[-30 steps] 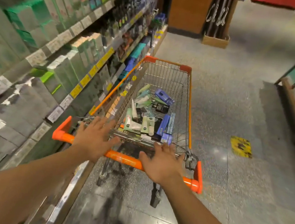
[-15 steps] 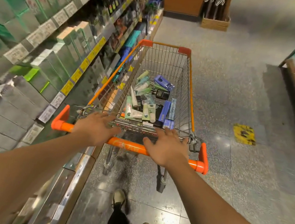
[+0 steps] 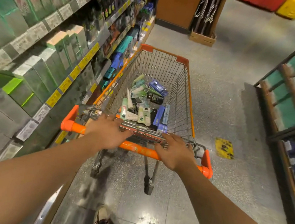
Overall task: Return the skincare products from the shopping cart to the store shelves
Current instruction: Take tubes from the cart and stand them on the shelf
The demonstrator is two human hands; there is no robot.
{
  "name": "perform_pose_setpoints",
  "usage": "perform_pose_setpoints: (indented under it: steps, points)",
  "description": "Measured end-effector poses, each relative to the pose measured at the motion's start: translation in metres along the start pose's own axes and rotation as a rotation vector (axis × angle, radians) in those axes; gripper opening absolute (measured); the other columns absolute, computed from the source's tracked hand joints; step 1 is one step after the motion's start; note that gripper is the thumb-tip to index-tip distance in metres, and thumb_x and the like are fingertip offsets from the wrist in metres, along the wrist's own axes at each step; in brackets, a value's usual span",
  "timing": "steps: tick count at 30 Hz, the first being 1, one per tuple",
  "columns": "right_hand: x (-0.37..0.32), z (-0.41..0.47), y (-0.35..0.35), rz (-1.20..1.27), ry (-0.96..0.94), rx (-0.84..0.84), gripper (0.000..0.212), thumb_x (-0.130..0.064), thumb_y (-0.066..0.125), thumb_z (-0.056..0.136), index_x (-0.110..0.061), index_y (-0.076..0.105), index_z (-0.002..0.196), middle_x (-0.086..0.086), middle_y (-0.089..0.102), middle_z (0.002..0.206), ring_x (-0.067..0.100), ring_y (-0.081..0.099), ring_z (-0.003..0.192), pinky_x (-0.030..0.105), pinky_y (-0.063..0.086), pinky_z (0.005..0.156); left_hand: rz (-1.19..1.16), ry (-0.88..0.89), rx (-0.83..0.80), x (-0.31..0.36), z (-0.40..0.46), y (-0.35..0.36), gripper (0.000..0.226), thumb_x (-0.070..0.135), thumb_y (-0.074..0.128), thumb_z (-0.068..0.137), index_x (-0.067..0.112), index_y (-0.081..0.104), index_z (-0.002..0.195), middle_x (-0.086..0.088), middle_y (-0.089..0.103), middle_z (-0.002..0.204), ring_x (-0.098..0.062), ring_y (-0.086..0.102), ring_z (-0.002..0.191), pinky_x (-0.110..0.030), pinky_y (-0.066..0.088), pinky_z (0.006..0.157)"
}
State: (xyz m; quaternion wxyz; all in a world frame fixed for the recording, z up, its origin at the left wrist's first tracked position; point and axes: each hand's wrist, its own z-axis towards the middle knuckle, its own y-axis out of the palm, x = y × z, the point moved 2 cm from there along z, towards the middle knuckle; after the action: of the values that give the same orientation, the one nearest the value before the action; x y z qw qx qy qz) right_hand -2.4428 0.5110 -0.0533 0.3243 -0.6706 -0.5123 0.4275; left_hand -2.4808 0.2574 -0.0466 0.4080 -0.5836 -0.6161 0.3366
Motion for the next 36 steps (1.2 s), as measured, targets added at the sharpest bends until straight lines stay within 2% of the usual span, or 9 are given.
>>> perform_pose_setpoints:
  steps: [4,9,15,17,21,26,36]
  points:
    - [-0.001,0.023,-0.015,-0.010,0.015,0.009,0.076,-0.072,0.034,0.093,-0.039,0.028,0.160,-0.006,0.024,0.170,0.018,0.018,0.157,0.057,0.015,0.125,0.002,0.015,0.001,0.001,0.029,-0.010,0.095,0.089,0.016,0.082,0.035,0.029,0.158,0.001,0.021,0.170,-0.028,0.015,0.156,-0.058,0.033,0.116]
    - [-0.002,0.051,-0.031,-0.011,0.019,0.011,0.072,-0.071,0.037,0.095,-0.040,0.027,0.161,-0.006,0.022,0.170,0.018,0.017,0.157,0.057,0.012,0.125,-0.018,0.042,0.000,0.006,0.056,-0.026,0.089,0.084,0.026,0.088,0.032,0.028,0.159,0.000,0.020,0.170,-0.029,0.014,0.156,-0.054,0.029,0.116]
    - [0.006,0.093,-0.051,-0.025,0.036,-0.005,0.073,-0.071,0.035,0.096,-0.039,0.025,0.162,-0.005,0.020,0.171,0.017,0.014,0.158,0.055,0.012,0.126,0.000,0.031,-0.002,0.017,0.096,-0.043,0.087,0.084,0.026,0.088,0.035,0.027,0.159,0.001,0.019,0.170,-0.028,0.014,0.156,-0.054,0.030,0.116]
    - [0.010,0.108,-0.059,-0.019,0.043,-0.003,0.073,-0.070,0.035,0.096,-0.038,0.026,0.161,-0.004,0.021,0.171,0.018,0.015,0.158,0.055,0.013,0.126,0.026,0.029,0.000,0.024,0.109,-0.051,0.086,0.083,0.026,0.088,0.034,0.028,0.159,-0.001,0.022,0.169,-0.029,0.018,0.155,-0.054,0.032,0.114]
    - [0.015,0.137,-0.073,-0.005,0.026,-0.008,0.075,-0.071,0.033,0.094,-0.038,0.028,0.161,-0.004,0.021,0.171,0.019,0.014,0.158,0.058,0.011,0.125,0.032,0.012,-0.028,0.033,0.133,-0.066,0.085,0.082,0.029,0.089,0.035,0.026,0.160,0.002,0.016,0.171,-0.030,0.014,0.156,-0.056,0.030,0.116]
    - [0.017,0.166,-0.092,-0.016,0.009,-0.037,0.077,-0.072,0.032,0.094,-0.037,0.024,0.162,-0.002,0.018,0.172,0.022,0.012,0.158,0.062,0.007,0.125,0.019,-0.011,-0.023,0.041,0.161,-0.080,0.088,0.083,0.031,0.082,0.039,0.028,0.158,0.003,0.021,0.170,-0.029,0.019,0.155,-0.057,0.033,0.114]
    - [0.017,0.192,-0.111,-0.001,0.005,-0.070,0.078,-0.071,0.034,0.097,-0.034,0.020,0.163,0.002,0.012,0.173,0.026,0.010,0.158,0.065,0.004,0.124,0.033,-0.027,-0.029,0.047,0.189,-0.096,0.086,0.084,0.033,0.083,0.045,0.023,0.158,0.005,0.018,0.170,-0.028,0.020,0.155,-0.058,0.033,0.114]
